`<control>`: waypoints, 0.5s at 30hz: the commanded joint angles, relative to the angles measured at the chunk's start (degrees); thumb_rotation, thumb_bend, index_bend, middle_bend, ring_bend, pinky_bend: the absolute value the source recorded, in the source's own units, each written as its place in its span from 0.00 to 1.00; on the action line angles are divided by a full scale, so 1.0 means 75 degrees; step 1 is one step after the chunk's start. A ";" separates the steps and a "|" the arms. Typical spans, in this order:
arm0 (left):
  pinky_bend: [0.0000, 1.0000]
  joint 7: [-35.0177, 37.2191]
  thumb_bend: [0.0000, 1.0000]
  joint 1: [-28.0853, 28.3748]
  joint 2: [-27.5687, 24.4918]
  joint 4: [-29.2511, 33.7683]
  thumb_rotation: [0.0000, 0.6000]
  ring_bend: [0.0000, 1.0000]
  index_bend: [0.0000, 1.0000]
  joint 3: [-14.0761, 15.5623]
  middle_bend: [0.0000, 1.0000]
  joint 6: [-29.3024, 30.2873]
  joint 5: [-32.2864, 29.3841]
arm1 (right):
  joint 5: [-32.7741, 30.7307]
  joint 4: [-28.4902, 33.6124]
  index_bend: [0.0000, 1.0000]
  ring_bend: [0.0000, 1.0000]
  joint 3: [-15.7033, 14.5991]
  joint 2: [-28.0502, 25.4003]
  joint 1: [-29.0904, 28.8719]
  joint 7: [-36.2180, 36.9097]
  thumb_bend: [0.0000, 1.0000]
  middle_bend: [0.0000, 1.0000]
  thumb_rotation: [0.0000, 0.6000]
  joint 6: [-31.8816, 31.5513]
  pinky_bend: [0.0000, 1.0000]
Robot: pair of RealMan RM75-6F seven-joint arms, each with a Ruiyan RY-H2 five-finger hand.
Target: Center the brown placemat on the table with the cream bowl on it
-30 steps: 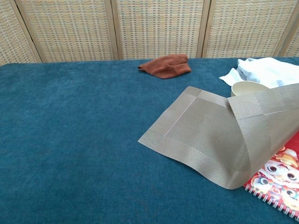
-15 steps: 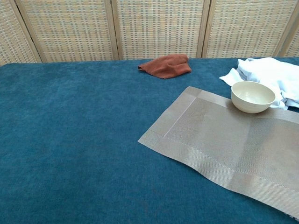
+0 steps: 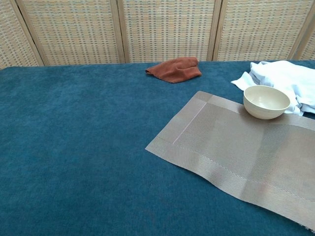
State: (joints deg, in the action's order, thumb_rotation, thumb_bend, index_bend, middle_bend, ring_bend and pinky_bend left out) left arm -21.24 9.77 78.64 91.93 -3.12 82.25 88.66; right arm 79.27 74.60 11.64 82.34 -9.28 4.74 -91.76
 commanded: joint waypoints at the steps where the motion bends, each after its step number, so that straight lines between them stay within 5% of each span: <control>1: 0.00 0.0031 0.21 0.0324 0.0082 -0.0109 1.00 0.00 0.00 -0.0120 0.00 -0.0352 0.0048 | -0.0062 -0.0109 0.13 0.00 0.0068 0.0049 -0.0015 0.0007 0.38 0.00 1.00 0.0048 0.00; 15: 0.00 -0.0063 0.10 0.2379 0.0962 -0.1011 1.00 0.00 0.01 -0.0791 0.00 -0.2431 0.0035 | -0.0137 -0.0401 0.13 0.00 0.0242 0.0151 -0.0033 -0.0063 0.38 0.00 1.00 0.0080 0.00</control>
State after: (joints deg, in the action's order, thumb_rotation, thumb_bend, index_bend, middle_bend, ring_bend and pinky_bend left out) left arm -21.15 25.00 84.03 86.15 -7.87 66.53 89.21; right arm 78.24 71.60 13.45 83.47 -9.52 4.27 -91.16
